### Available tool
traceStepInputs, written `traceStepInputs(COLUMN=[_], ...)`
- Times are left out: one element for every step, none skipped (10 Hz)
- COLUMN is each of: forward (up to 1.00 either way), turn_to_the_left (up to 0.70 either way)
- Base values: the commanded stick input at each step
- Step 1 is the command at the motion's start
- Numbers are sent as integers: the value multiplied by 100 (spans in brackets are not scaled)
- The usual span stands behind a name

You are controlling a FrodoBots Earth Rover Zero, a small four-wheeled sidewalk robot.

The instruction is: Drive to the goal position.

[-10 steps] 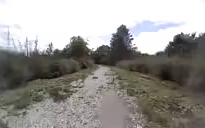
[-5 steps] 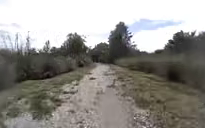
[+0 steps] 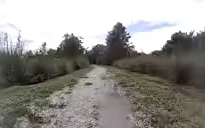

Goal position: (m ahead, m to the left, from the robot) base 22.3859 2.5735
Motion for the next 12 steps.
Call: traceStepInputs(forward=[85,85,85,85,85,85,85,85,85,85,85,85], turn_to_the_left=[0,0,0,0,0,0,0,0,0,0,0,0])
